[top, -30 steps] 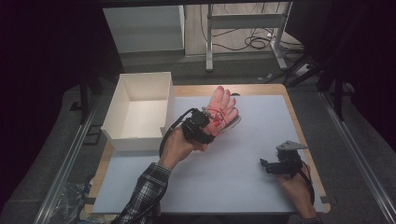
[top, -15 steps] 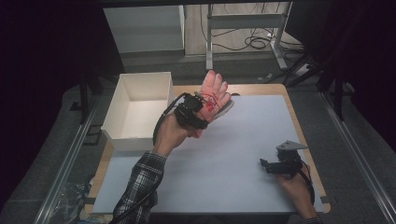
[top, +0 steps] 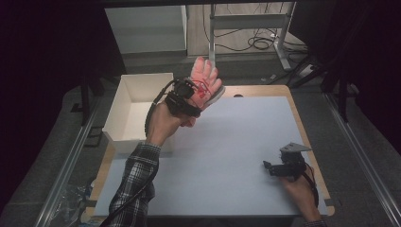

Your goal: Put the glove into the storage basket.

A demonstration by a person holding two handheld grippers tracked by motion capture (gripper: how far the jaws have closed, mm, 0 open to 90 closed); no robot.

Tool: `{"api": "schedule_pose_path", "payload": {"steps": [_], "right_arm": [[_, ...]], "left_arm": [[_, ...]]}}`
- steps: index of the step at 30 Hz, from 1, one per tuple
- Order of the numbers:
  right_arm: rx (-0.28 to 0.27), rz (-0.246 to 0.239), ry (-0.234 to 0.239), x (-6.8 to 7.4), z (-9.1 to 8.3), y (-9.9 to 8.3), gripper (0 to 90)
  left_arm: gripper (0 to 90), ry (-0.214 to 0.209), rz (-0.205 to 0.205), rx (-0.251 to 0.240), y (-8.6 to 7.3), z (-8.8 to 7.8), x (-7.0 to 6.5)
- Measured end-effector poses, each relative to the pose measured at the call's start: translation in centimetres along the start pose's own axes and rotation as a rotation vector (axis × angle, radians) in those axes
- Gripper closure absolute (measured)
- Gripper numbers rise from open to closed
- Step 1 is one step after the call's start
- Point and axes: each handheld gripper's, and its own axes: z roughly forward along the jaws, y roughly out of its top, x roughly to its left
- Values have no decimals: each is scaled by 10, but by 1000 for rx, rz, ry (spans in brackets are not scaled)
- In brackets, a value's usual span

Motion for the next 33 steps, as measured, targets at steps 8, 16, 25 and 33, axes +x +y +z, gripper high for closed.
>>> {"api": "schedule_pose_path", "payload": {"steps": [8,16,25,33], "right_arm": [[0,-1,0,0,0,0,125],[-1,-2,-1,0,0,0,126],[-1,-2,-2,0,0,0,125],[-1,-1,-2,0,0,0,125]], "left_arm": [[489,66,-72,-20,-5,-16,29],[483,141,-152,-38,-22,-33,57],[481,201,-240,-54,-47,-35,80],[476,224,-298,-50,-65,-24,97]]}}
